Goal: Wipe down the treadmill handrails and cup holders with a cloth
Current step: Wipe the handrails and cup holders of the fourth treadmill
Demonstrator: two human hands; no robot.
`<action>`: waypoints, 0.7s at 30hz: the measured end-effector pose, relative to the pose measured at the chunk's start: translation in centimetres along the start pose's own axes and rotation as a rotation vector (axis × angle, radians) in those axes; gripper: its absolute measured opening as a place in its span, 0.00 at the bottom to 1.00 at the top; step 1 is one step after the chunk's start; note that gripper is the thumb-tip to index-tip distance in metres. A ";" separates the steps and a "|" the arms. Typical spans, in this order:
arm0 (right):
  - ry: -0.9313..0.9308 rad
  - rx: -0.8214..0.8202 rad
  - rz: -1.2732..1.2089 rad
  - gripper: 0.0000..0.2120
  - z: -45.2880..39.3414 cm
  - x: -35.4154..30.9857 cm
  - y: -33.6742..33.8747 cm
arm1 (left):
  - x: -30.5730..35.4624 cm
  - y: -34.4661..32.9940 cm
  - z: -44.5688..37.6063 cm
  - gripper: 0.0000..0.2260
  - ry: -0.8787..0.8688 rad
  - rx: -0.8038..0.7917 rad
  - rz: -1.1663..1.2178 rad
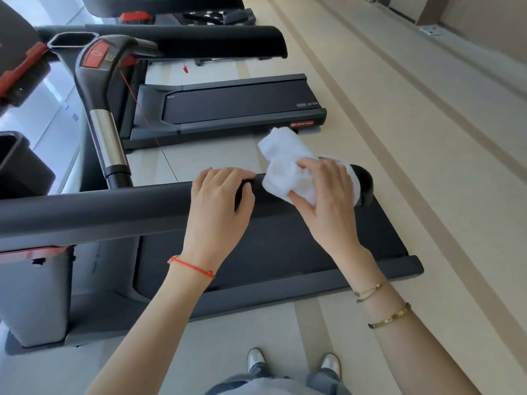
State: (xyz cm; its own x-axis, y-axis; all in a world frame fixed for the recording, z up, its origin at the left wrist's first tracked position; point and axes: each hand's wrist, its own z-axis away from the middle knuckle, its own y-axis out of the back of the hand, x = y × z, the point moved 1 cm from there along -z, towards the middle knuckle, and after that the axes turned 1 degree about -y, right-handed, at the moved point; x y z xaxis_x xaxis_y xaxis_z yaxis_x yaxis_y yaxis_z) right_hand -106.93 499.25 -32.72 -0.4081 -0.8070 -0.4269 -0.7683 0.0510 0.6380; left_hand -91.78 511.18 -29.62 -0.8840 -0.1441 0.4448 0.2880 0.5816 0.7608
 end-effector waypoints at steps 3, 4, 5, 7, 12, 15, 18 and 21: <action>-0.090 0.078 -0.013 0.20 1.6 2.9 3.4 | 3.0 -1.7 0.3 0.10 -0.055 0.000 0.055; -0.112 0.076 -0.006 0.19 2.4 3.9 4.5 | 4.2 -2.4 0.5 0.10 -0.075 -0.009 0.069; -0.133 0.062 0.001 0.19 3.3 4.8 5.7 | 5.4 -3.3 0.6 0.10 -0.095 -0.022 0.083; -0.179 0.020 0.014 0.20 5.2 6.6 8.0 | 7.9 -5.4 1.0 0.10 -0.125 -0.061 0.110; -0.367 -0.059 0.055 0.21 10.7 10.9 14.4 | 13.5 -11.2 2.7 0.09 -0.156 -0.175 0.150; -0.494 -0.084 0.080 0.23 14.3 13.2 18.0 | 16.6 -14.7 4.1 0.09 -0.172 -0.245 0.176; -0.600 -0.087 0.098 0.19 17.9 15.2 21.3 | 19.6 -17.7 5.3 0.09 -0.198 -0.314 0.192; -0.684 -0.082 0.128 0.19 21.0 17.1 24.1 | 22.3 -20.4 6.1 0.09 -0.228 -0.377 0.214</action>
State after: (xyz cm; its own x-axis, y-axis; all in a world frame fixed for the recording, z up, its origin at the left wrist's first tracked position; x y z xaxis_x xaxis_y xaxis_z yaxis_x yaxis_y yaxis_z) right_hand -142.79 499.10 -38.09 -0.7324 -0.2445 -0.6355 -0.6648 0.0549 0.7450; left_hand -119.57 501.00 -38.10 -0.8365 0.1501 0.5270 0.5479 0.2428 0.8005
